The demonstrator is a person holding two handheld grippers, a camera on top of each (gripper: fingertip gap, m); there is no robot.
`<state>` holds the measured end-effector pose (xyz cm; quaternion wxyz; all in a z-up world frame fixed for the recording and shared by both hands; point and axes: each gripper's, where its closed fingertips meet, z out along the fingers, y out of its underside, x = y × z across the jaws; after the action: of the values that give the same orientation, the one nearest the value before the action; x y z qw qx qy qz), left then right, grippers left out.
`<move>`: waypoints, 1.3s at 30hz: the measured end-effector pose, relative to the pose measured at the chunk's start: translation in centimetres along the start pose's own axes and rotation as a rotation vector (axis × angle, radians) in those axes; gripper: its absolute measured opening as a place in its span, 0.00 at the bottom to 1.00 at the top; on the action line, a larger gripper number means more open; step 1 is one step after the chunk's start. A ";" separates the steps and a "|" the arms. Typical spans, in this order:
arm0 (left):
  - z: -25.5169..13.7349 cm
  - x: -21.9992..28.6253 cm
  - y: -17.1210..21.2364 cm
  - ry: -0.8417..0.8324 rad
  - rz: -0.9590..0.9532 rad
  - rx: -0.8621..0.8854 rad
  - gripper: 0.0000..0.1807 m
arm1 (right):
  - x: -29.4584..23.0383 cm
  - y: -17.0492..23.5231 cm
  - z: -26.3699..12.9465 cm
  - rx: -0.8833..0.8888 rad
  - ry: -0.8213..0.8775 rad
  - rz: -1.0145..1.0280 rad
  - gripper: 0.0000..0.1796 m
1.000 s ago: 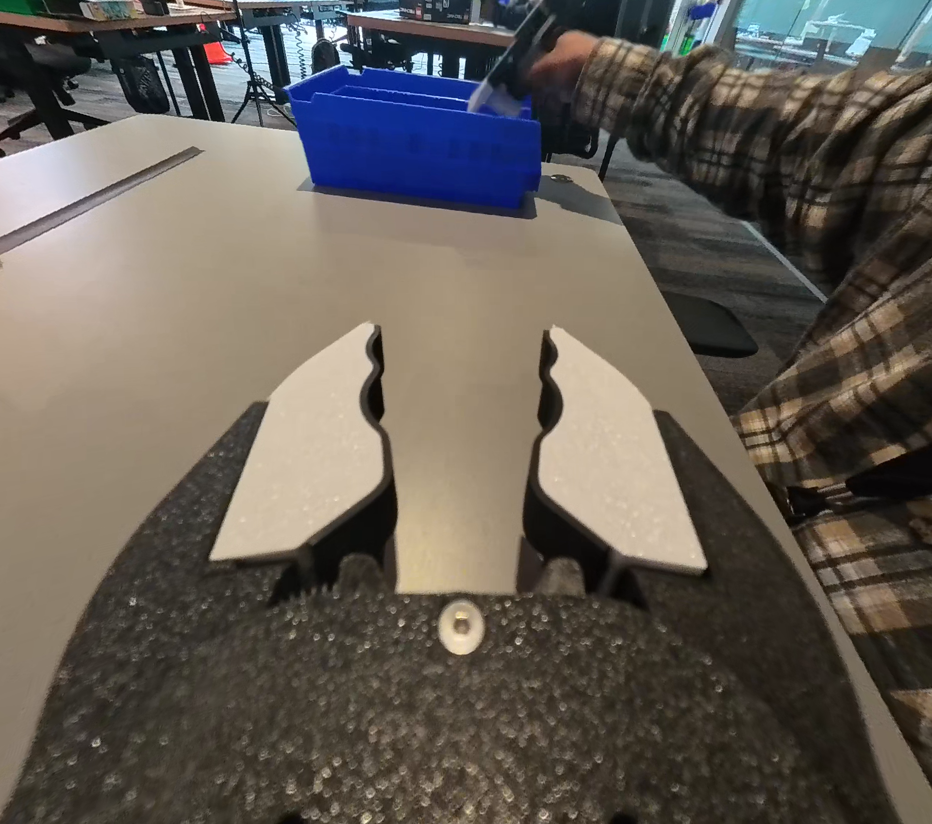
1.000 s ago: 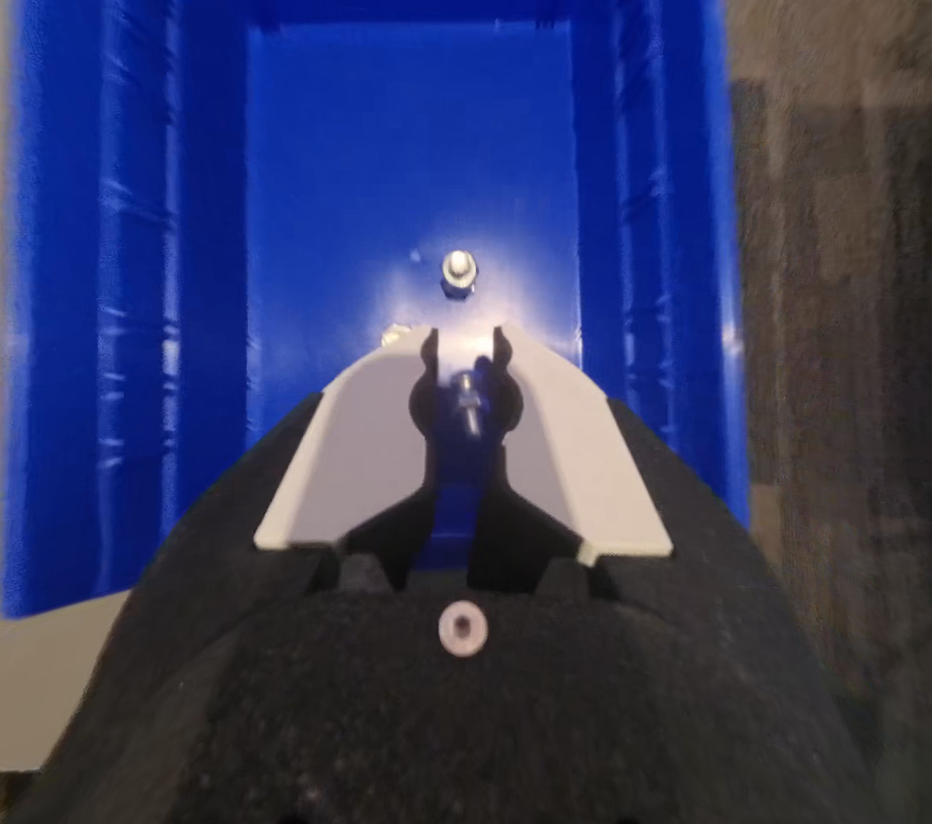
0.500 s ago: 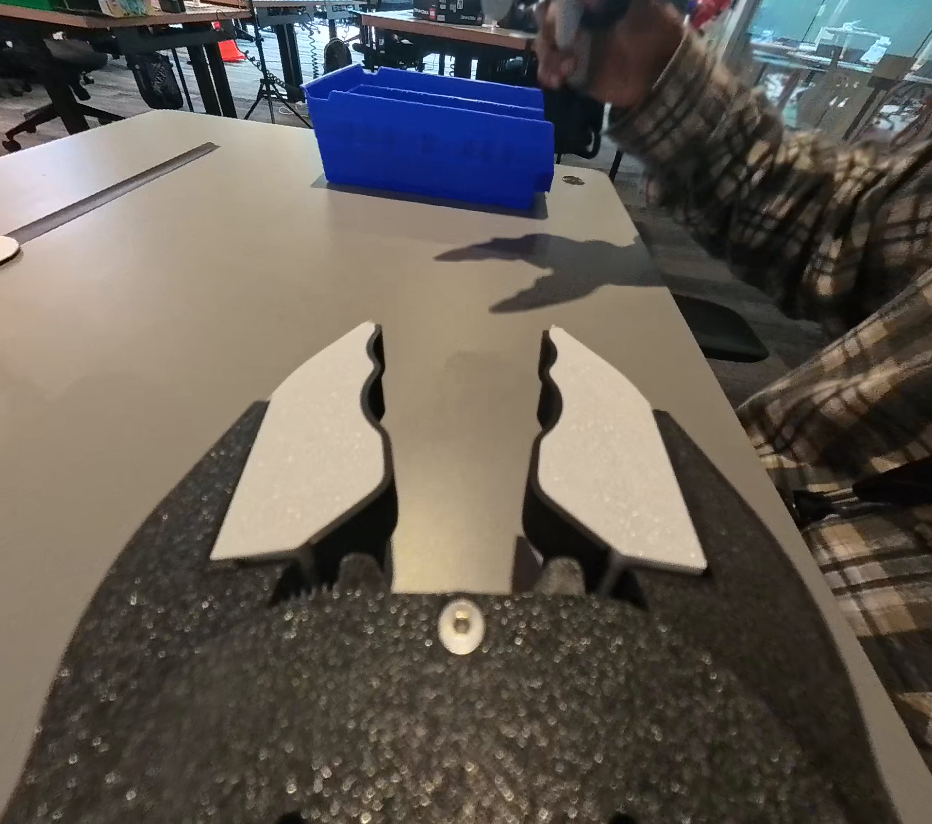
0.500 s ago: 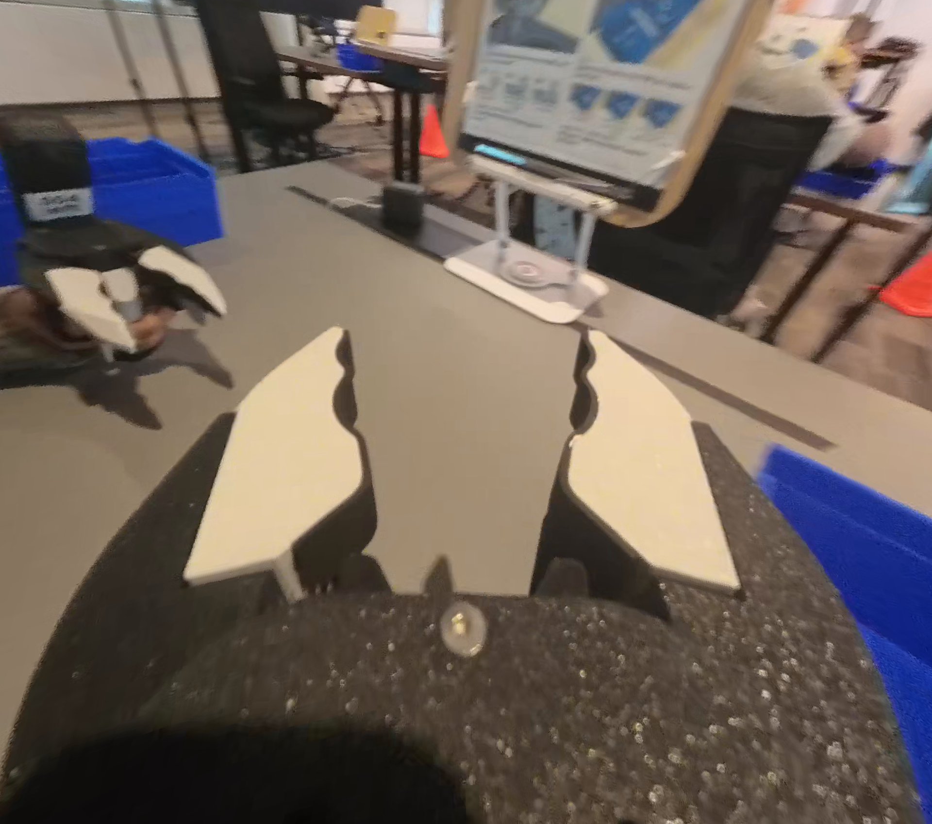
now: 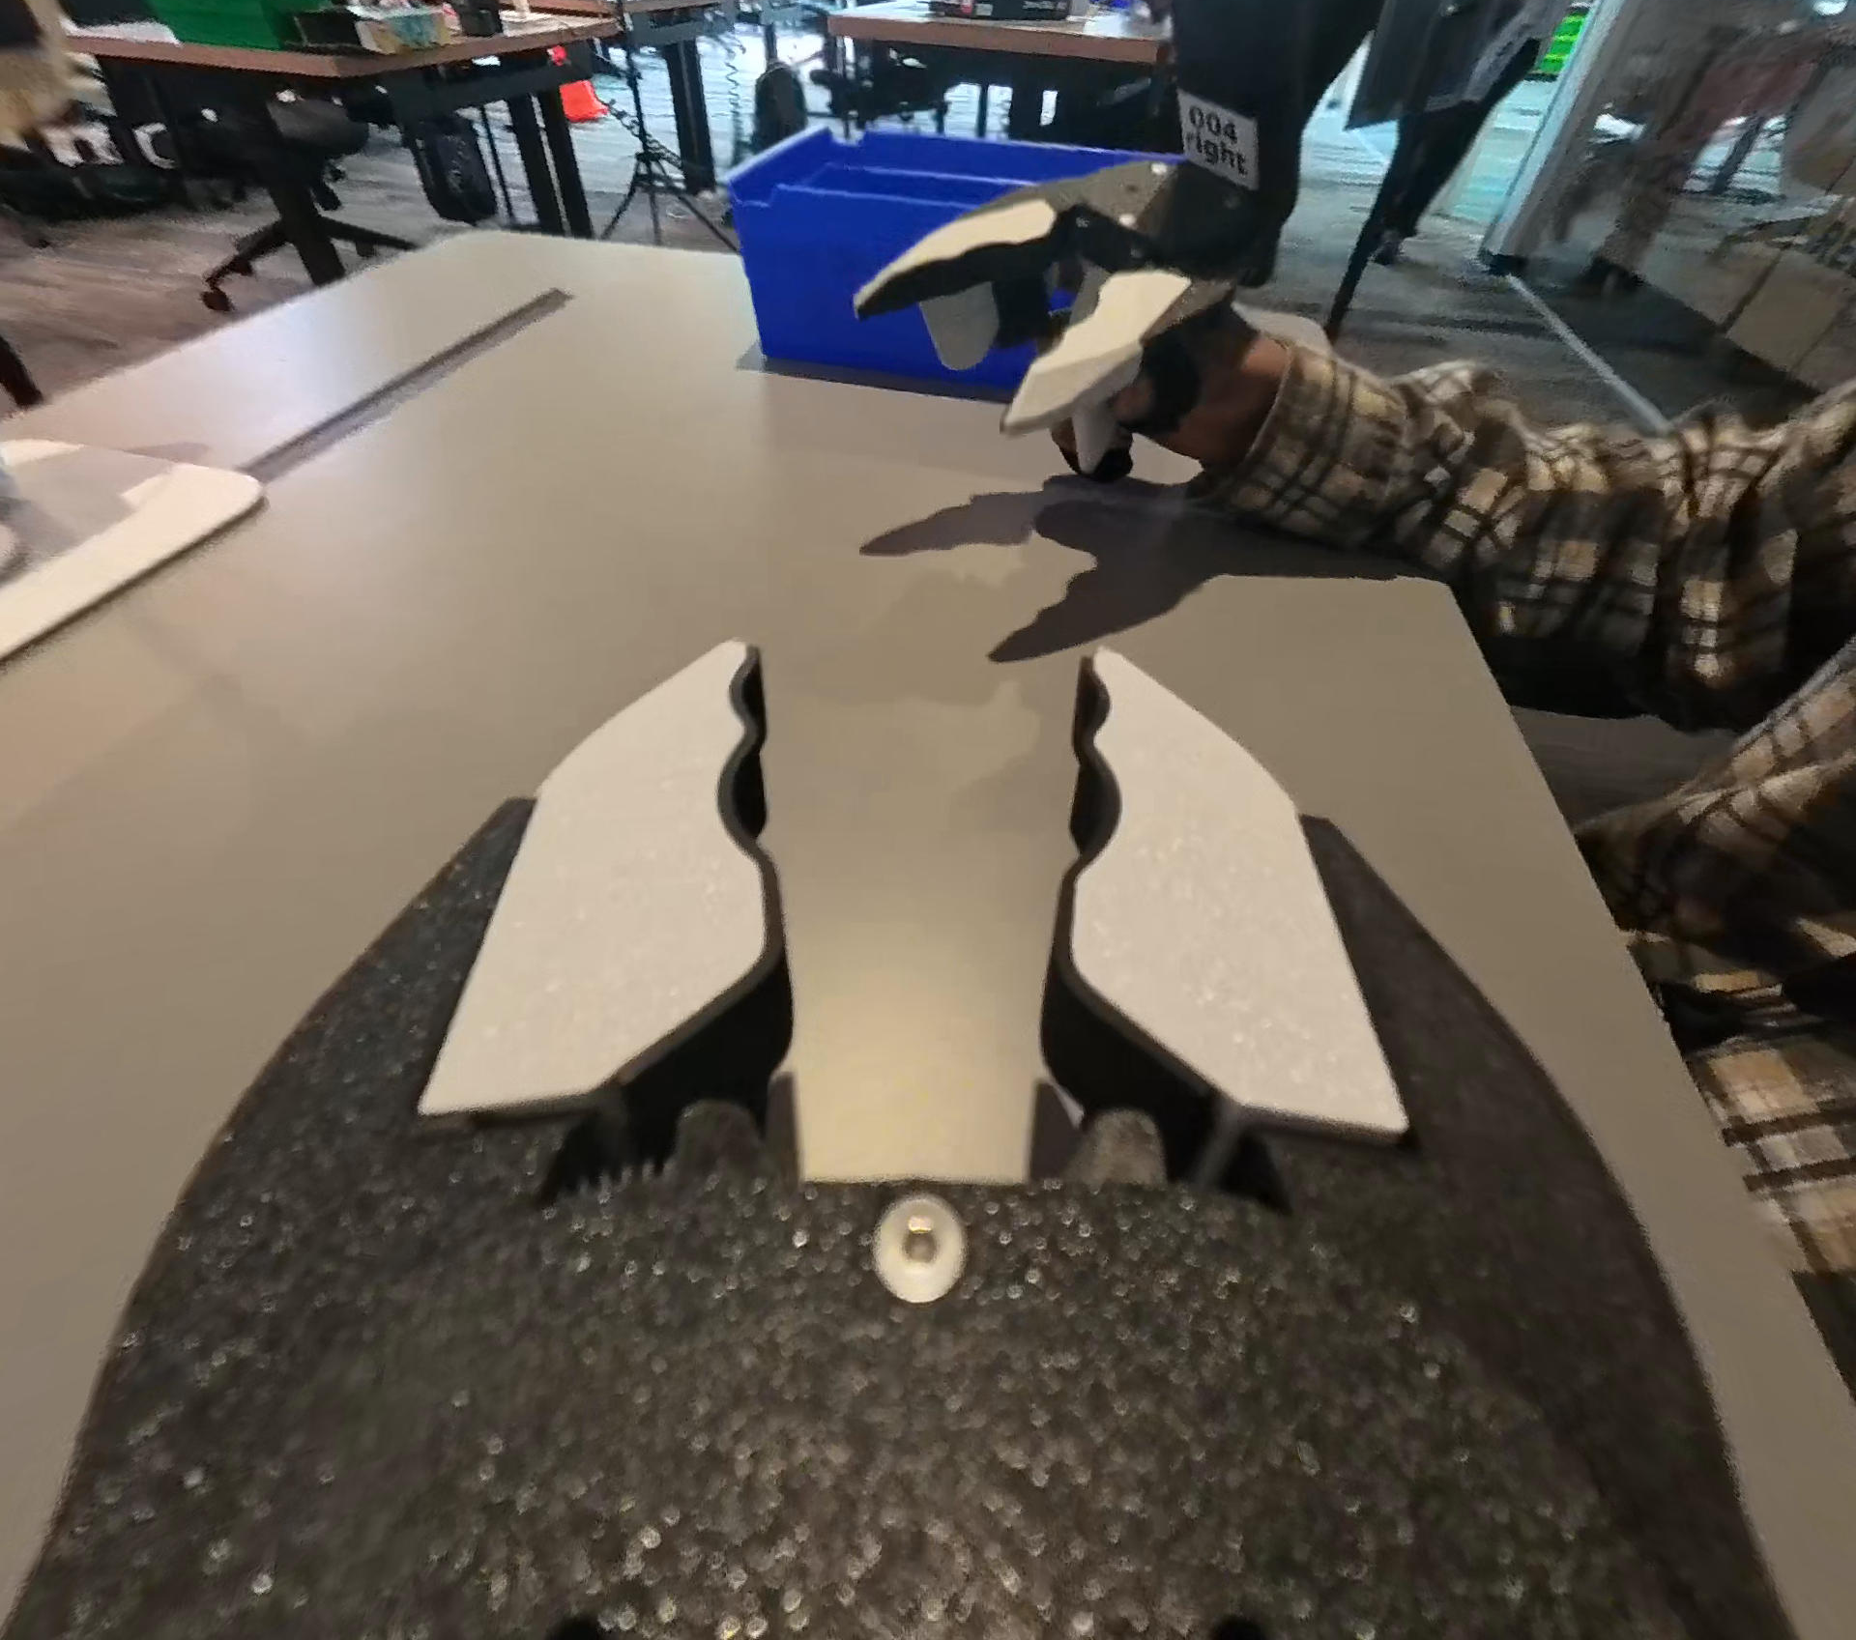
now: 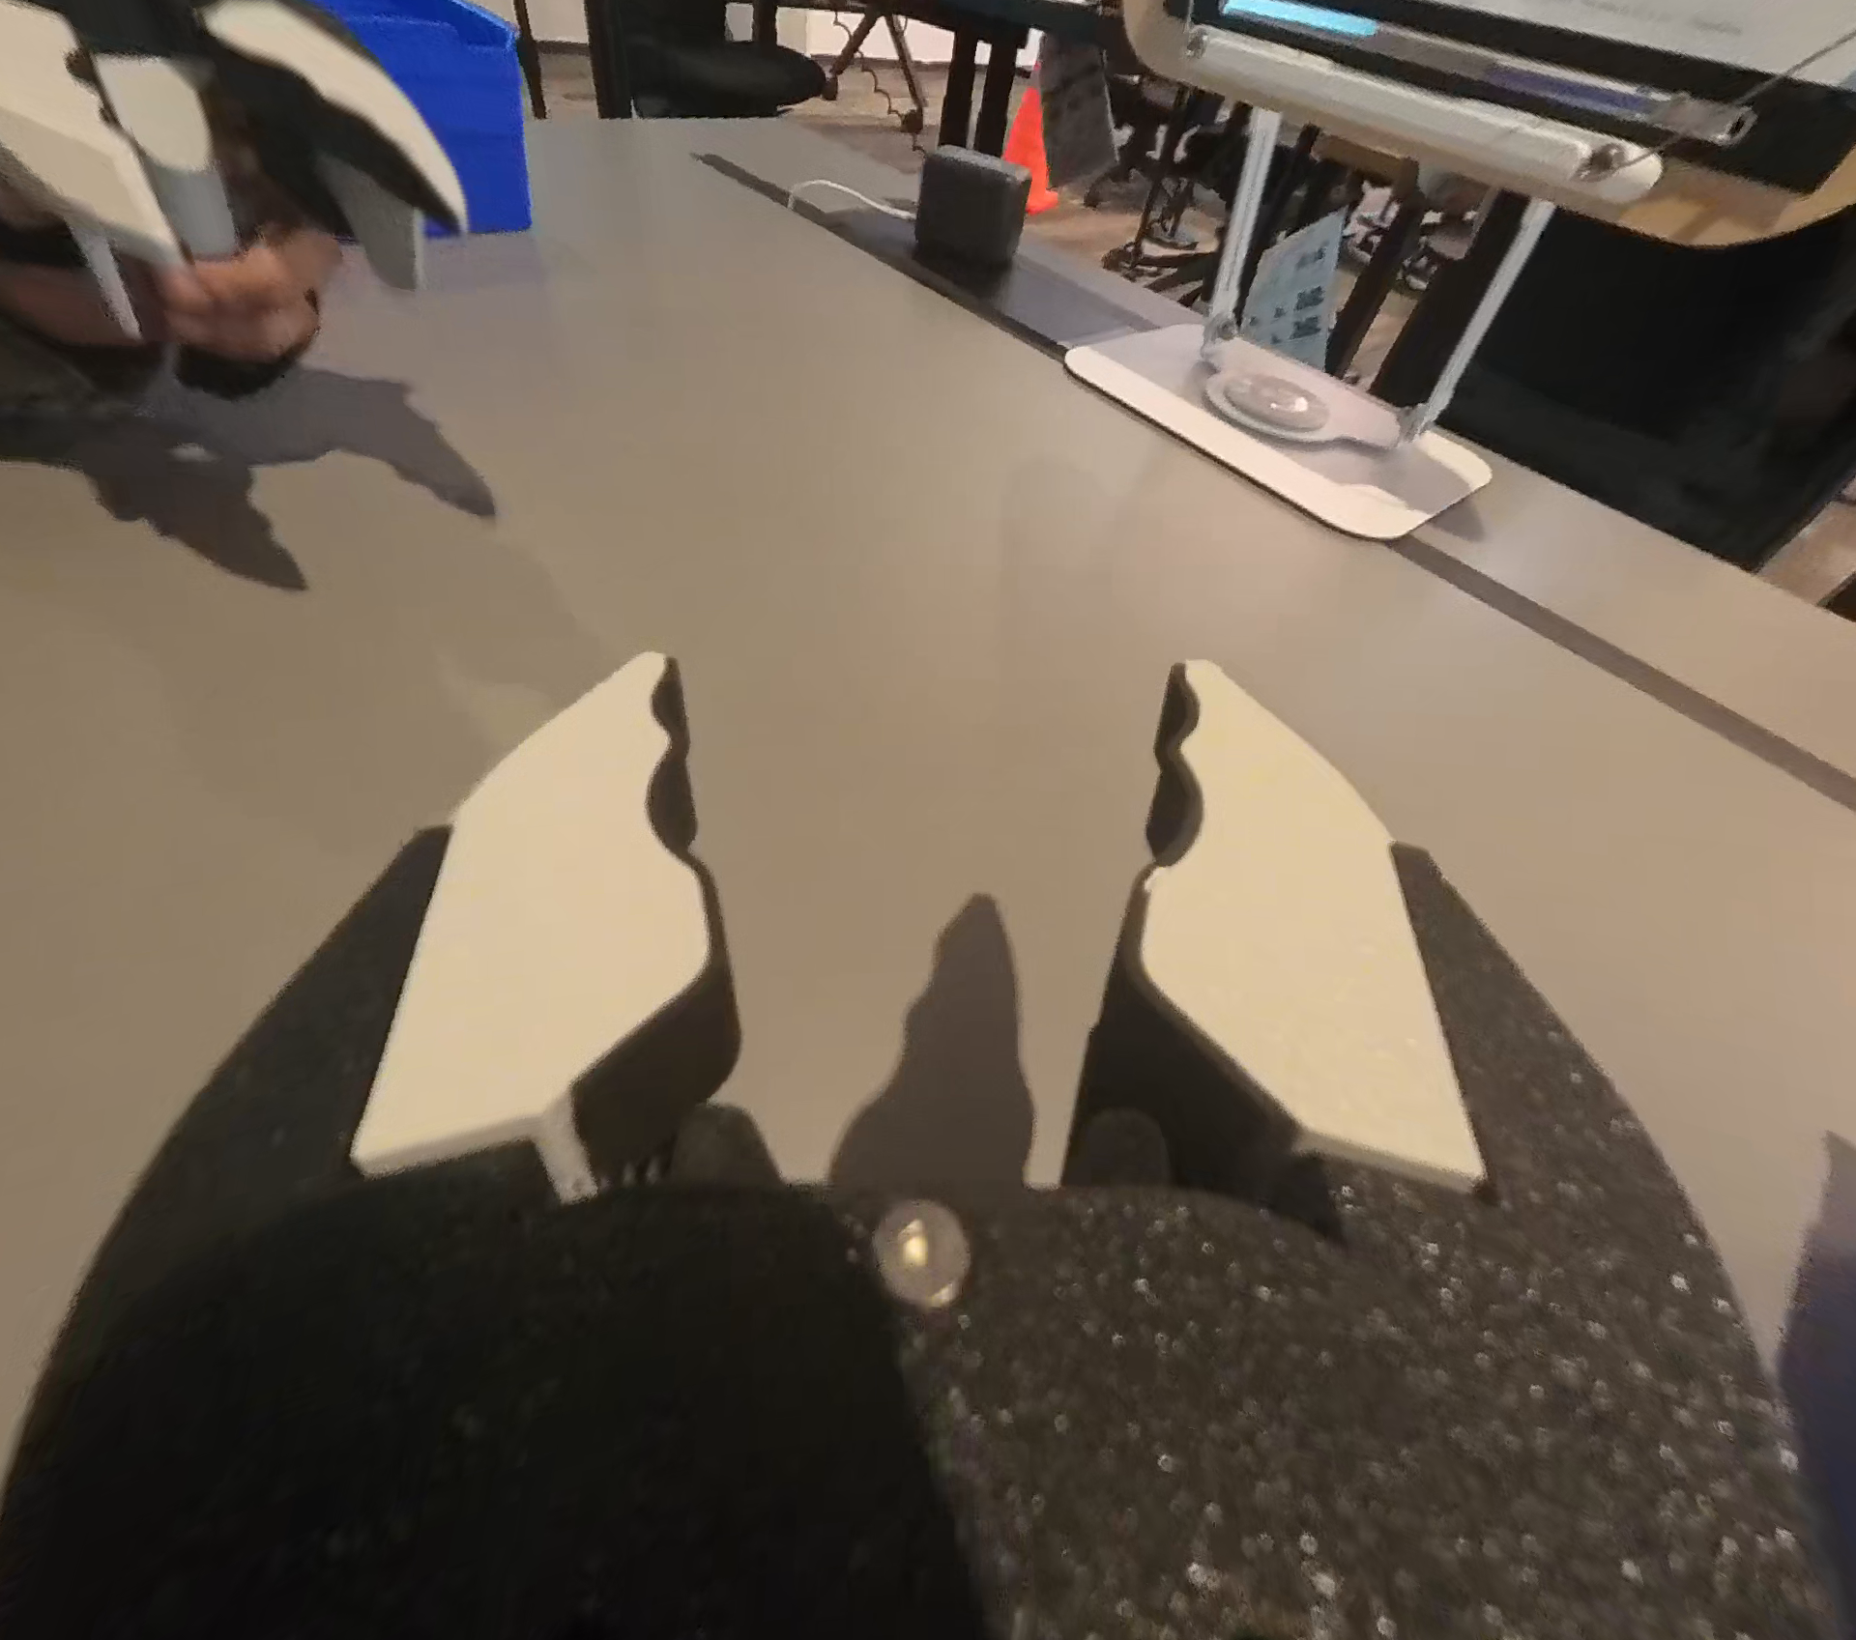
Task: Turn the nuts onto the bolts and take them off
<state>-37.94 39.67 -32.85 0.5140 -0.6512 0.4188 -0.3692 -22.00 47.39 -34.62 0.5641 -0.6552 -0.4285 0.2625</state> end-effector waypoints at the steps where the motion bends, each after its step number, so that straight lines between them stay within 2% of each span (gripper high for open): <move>1: -0.5 -0.1 -0.5 -0.020 0.014 0.003 0.32 | -0.1 0.2 0.1 -0.012 -0.007 -0.004 0.49; 6: -5.5 -0.4 -3.9 -0.151 0.065 0.029 0.32 | -0.7 0.4 0.4 -0.011 -0.045 0.028 0.50; 11: -15.3 -1.9 -6.5 -0.372 0.095 -0.047 0.31 | -1.1 0.1 0.4 -0.004 -0.051 0.002 0.49; 16: -27.5 -5.9 -6.4 -0.663 0.108 -0.279 0.30 | -1.1 0.4 0.7 -0.015 -0.047 -0.012 0.49; 21: -35.4 -9.9 -4.1 -0.726 0.021 -0.524 0.30 | -0.7 0.9 1.2 -0.015 -0.036 0.023 0.49; 24: -37.1 -12.2 -1.4 -0.675 0.006 -0.684 0.30 | -0.1 1.1 1.7 -0.018 -0.012 0.033 0.49; 30: -36.1 -14.8 4.9 -0.455 -0.064 -0.912 0.27 | 1.4 0.3 2.1 0.004 0.074 0.073 0.49; 35: -35.3 -16.7 8.8 -0.383 -0.120 -1.038 0.26 | 2.8 -0.2 2.0 0.014 0.138 0.120 0.49; 39: -34.6 -17.6 10.4 -0.366 -0.142 -1.067 0.25 | 3.1 -0.5 2.4 -0.006 0.133 0.149 0.48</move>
<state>-77.86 42.25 -37.06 0.1520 -0.9005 0.4068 -0.0212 -22.55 51.30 -34.24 0.5681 -0.7030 -0.3410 0.2584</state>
